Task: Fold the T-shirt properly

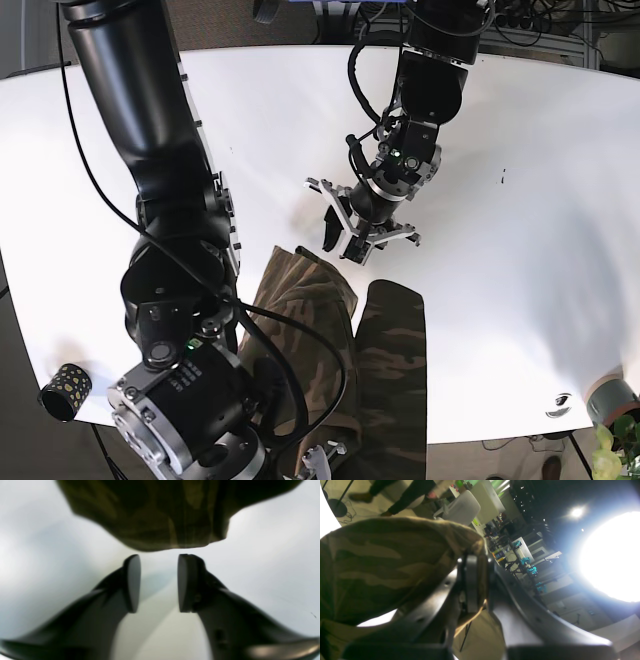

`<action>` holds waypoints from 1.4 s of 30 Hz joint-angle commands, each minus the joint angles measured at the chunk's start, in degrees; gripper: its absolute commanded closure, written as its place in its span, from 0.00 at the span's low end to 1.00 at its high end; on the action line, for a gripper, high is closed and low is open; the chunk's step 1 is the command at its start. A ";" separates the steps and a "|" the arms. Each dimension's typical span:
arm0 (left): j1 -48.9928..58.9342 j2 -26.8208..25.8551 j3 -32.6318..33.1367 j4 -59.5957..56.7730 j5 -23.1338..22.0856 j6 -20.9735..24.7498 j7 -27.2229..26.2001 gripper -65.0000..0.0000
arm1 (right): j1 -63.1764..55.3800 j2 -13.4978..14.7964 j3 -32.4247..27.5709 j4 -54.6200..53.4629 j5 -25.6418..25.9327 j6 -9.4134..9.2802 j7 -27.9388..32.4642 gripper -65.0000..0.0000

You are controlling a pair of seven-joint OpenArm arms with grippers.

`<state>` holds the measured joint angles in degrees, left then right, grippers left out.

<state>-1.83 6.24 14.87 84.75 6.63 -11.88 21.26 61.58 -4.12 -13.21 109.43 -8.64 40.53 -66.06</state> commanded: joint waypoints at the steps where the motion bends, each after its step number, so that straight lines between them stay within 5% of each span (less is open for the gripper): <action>1: -1.03 0.49 0.12 0.83 -0.35 -0.03 -1.17 0.91 | 2.11 -0.14 2.27 0.42 -0.28 -0.53 1.58 1.00; 9: -0.86 0.49 0.12 1.18 -0.35 -0.03 -1.08 0.89 | 1.32 -0.23 3.85 -0.90 -0.01 -0.53 1.58 1.00; 15: 1.87 0.49 0.03 4.26 -0.52 0.41 -1.52 0.44 | 1.32 -0.06 4.03 -1.69 -0.01 -0.53 1.58 1.00; 18: 2.31 0.49 0.03 4.88 -0.52 0.49 -1.52 0.31 | 1.32 -0.14 4.03 -1.69 -0.01 -0.53 1.58 1.00; 42: -12.37 2.76 1.52 -15.52 -0.70 2.96 -3.28 0.32 | 1.49 -0.32 4.03 -1.60 -0.01 -0.53 1.58 1.00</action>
<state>-12.97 8.27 16.27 68.42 6.22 -8.86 19.70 60.55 -4.27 -9.37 107.18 -8.62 40.53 -66.11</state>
